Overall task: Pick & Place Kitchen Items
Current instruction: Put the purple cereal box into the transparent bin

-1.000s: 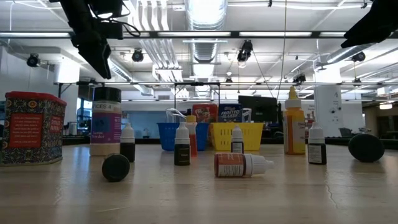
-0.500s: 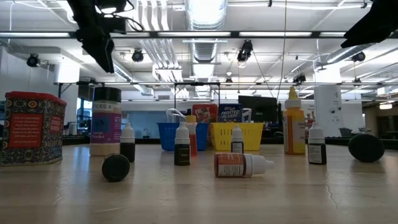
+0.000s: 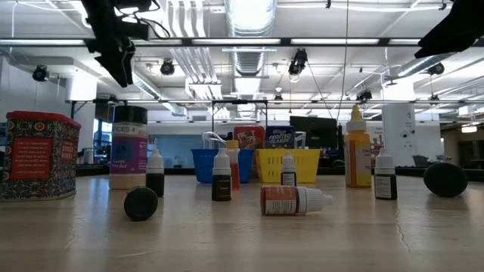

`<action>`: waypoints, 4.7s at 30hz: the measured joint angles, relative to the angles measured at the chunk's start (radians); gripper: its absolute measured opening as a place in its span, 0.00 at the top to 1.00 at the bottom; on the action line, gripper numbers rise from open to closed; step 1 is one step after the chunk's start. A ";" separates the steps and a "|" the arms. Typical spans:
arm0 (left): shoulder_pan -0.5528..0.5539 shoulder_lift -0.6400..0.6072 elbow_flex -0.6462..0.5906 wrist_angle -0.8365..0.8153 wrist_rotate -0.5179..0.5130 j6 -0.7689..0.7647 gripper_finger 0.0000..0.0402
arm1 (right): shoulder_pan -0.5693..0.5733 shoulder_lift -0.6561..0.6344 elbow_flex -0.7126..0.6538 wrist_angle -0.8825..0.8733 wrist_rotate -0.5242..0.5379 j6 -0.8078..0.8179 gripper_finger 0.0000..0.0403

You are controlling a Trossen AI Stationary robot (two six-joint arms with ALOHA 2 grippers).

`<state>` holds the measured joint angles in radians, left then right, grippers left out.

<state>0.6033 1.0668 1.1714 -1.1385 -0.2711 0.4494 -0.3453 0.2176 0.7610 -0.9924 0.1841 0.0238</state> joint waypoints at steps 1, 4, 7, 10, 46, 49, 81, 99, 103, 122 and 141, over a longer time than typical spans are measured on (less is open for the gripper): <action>0.000 0.000 0.000 0.003 0.000 -0.010 0.20 | 0.000 0.000 0.000 0.000 0.000 0.000 0.10; -0.002 0.003 0.000 0.004 0.000 -0.021 0.19 | 0.000 0.000 0.000 0.000 0.000 0.000 0.10; -0.005 0.004 0.000 -0.007 0.000 -0.028 0.19 | 0.000 0.000 0.000 0.000 0.000 0.000 0.10; -0.005 0.004 0.000 -0.017 0.000 -0.034 0.19 | 0.000 0.000 0.000 0.000 0.000 0.000 0.10; 0.120 0.098 0.000 -0.024 0.061 0.021 0.21 | 0.000 0.000 0.000 0.000 0.000 0.000 0.10; 0.135 0.161 0.002 -0.010 0.062 0.005 0.21 | 0.000 0.000 0.000 0.000 0.000 0.000 0.10; 0.255 0.461 0.146 -0.083 -0.032 0.040 0.21 | 0.000 0.000 0.000 0.000 0.000 0.000 0.10; 0.274 0.518 0.133 -0.082 0.026 0.045 0.21 | 0.000 0.000 0.000 0.000 0.000 0.000 0.10; 0.273 0.523 0.133 -0.077 0.018 0.024 0.21 | 0.000 0.000 0.000 0.000 0.000 0.000 0.10; 0.270 0.523 0.132 -0.076 -0.002 0.015 0.37 | 0.000 0.000 0.000 0.000 0.000 0.001 0.10; 0.269 0.519 0.216 -0.139 0.000 0.037 0.66 | 0.000 0.000 0.000 0.000 0.000 0.000 0.10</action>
<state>0.8726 1.5859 1.3871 -1.2773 -0.2714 0.4866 -0.3454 0.2176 0.7612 -0.9927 0.1841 0.0242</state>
